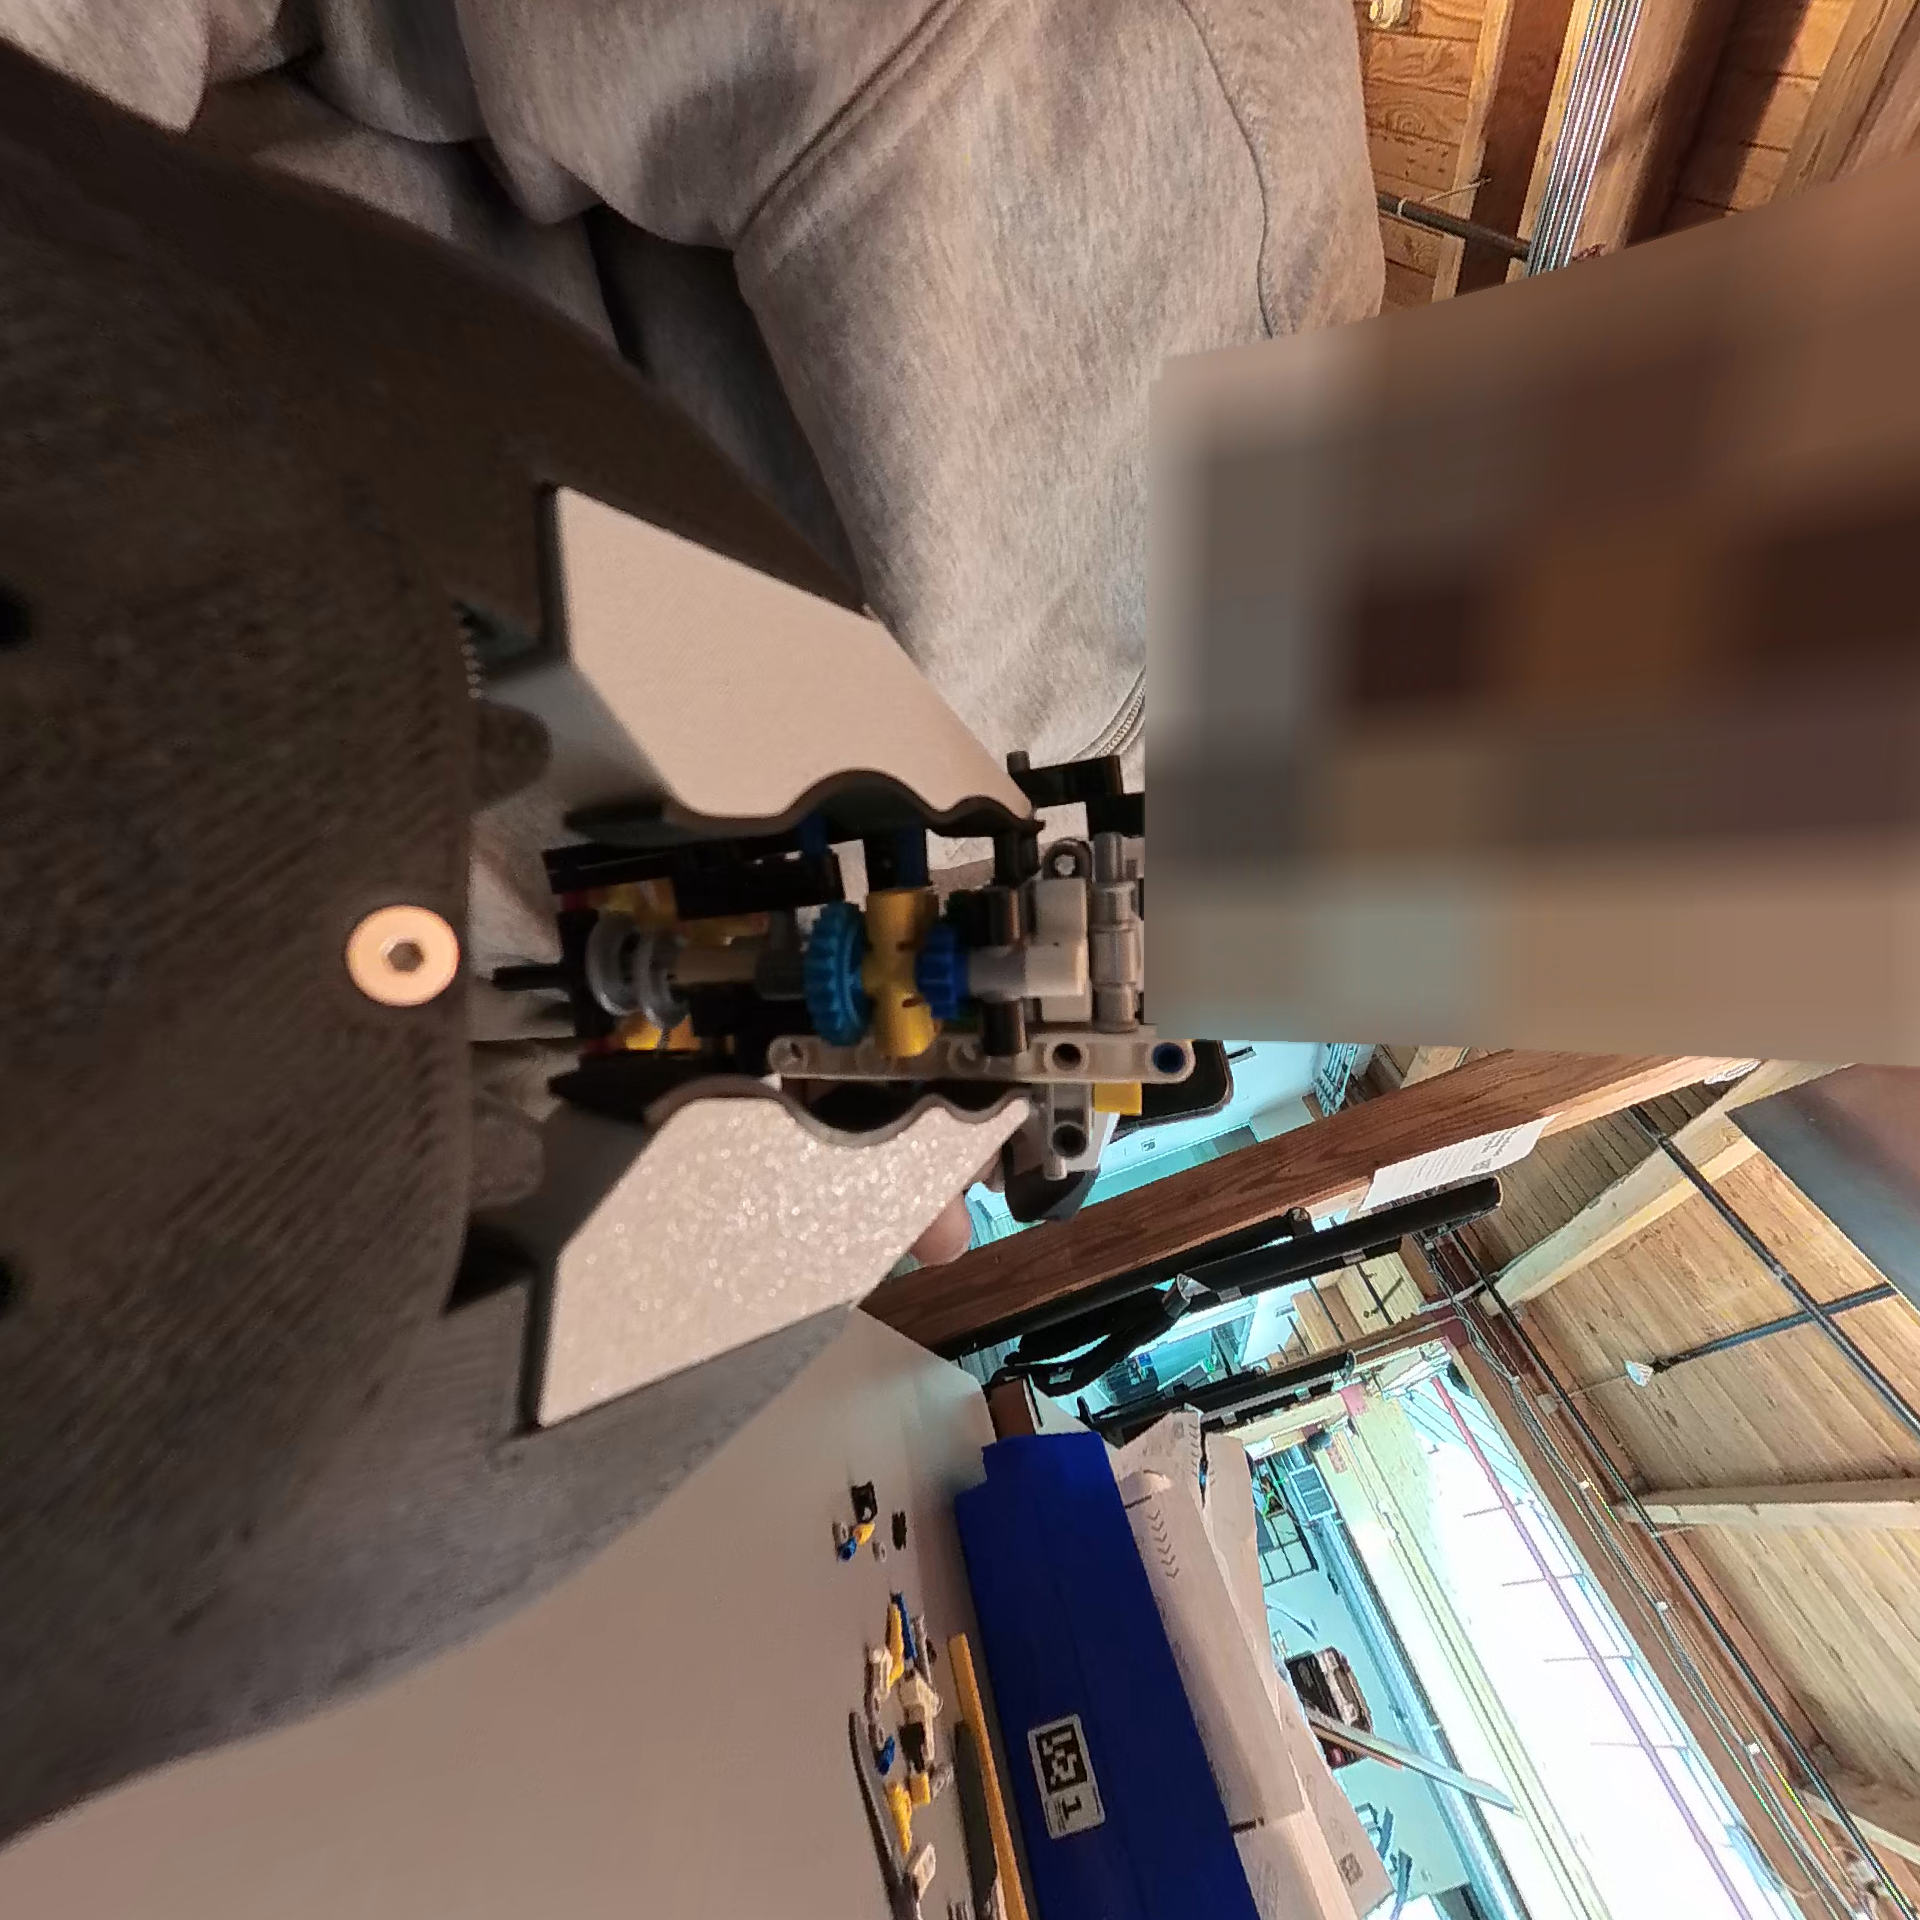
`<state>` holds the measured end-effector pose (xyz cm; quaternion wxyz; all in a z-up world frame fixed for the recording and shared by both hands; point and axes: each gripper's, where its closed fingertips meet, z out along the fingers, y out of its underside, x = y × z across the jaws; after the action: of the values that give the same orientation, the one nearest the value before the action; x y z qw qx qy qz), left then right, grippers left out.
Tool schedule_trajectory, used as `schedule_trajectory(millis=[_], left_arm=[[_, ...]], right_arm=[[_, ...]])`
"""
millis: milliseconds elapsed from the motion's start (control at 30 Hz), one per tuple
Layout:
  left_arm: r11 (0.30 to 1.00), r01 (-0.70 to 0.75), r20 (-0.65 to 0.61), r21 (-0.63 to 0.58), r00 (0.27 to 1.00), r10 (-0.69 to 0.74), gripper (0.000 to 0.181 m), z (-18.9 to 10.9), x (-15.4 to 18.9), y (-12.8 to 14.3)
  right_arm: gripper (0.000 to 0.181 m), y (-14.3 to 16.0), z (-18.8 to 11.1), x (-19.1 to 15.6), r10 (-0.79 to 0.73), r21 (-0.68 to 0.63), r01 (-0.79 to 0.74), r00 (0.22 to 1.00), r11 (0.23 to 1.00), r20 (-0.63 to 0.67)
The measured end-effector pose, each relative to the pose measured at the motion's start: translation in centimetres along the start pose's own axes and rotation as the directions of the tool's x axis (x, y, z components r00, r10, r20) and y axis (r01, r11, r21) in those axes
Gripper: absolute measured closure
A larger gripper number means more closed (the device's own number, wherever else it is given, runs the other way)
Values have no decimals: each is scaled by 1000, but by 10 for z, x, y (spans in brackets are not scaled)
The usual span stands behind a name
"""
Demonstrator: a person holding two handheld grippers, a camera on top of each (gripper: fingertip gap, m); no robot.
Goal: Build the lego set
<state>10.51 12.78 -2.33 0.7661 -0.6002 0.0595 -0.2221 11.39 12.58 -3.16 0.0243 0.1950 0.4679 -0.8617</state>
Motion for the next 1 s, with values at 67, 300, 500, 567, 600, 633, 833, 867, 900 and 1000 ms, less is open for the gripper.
schedule_trajectory(millis=[67,300,500,567,600,633,833,867,900,1000], left_arm=[[1000,-2,2,1,1000,2,173,0,0,0],[1000,6,11,10,1000,-6,173,0,0,-1],[999,-2,-14,39,1000,2,166,-3,4,-3],[999,3,-16,40,1000,-2,163,-3,5,-3],[999,3,-12,38,1000,-2,163,-3,4,-2],[999,2,-8,40,1000,-2,163,-3,4,-3],[999,-4,9,45,1000,3,170,-4,2,-4],[999,-4,7,46,1000,4,170,-4,2,-4],[999,-3,5,47,1000,2,170,-4,2,-4],[999,7,-8,52,1000,-7,170,-5,4,-5]], right_arm=[[136,0,0,0,1,1,-1,1000,1000,0],[136,0,0,0,9,-2,-9,1000,1000,1],[136,0,0,1,11,-2,-11,1000,1000,-2],[137,0,0,1,11,-2,-11,1000,1000,-5],[136,1,0,1,12,-5,-12,1000,1000,-4],[136,2,1,1,14,-9,-14,1000,1000,-3],[136,3,2,1,17,-15,-17,1000,1000,0],[136,3,2,1,17,-15,-17,1000,1000,2],[136,3,2,1,19,-15,-18,1000,1000,3],[136,3,2,-1,22,-16,-21,1000,1000,12]])
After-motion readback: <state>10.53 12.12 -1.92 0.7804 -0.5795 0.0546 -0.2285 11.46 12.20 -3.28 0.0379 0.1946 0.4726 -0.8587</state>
